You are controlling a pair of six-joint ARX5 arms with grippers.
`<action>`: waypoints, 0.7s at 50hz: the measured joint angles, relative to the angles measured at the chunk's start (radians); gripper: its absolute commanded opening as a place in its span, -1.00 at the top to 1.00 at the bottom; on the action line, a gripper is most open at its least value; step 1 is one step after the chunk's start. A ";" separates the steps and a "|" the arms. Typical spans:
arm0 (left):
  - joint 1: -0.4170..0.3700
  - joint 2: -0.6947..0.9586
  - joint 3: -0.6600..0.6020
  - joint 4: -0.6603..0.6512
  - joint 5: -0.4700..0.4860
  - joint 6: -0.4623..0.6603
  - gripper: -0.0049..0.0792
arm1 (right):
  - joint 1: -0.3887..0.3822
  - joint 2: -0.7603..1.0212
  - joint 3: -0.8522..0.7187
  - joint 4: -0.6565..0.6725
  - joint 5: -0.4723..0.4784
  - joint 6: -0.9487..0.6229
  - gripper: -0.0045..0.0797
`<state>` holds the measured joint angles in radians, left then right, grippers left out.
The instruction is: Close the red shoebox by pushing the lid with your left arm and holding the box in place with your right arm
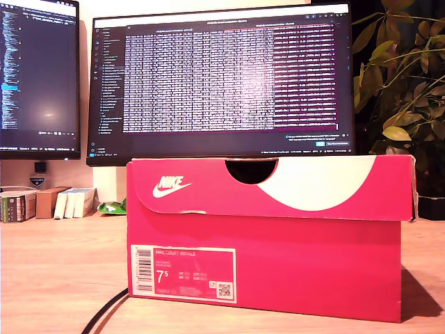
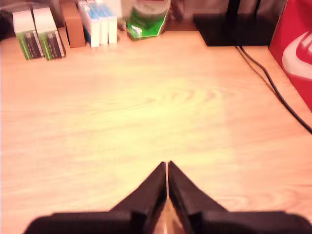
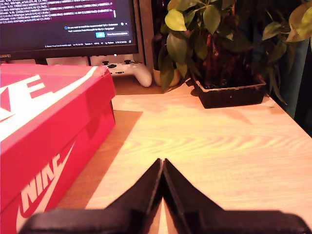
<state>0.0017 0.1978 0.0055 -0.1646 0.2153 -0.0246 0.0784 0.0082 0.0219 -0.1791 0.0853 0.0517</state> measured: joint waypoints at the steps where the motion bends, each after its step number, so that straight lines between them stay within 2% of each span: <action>1: 0.000 0.000 0.000 0.000 0.000 0.000 0.93 | 0.000 0.000 0.000 0.000 0.000 0.000 0.92; 10: -0.003 0.000 0.000 -0.001 -0.001 0.000 0.93 | 0.000 0.000 0.000 -0.001 0.000 0.000 0.92; 19: -0.058 -0.072 0.000 -0.014 0.003 0.000 0.93 | 0.000 0.000 0.000 0.001 0.000 0.000 0.92; 35: -0.039 -0.201 0.002 -0.016 0.001 0.000 0.93 | -0.058 0.000 0.000 0.000 0.000 0.000 0.92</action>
<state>-0.0376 -0.0032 0.0074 -0.1806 0.2165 -0.0242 0.0204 0.0082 0.0219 -0.1787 0.0853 0.0517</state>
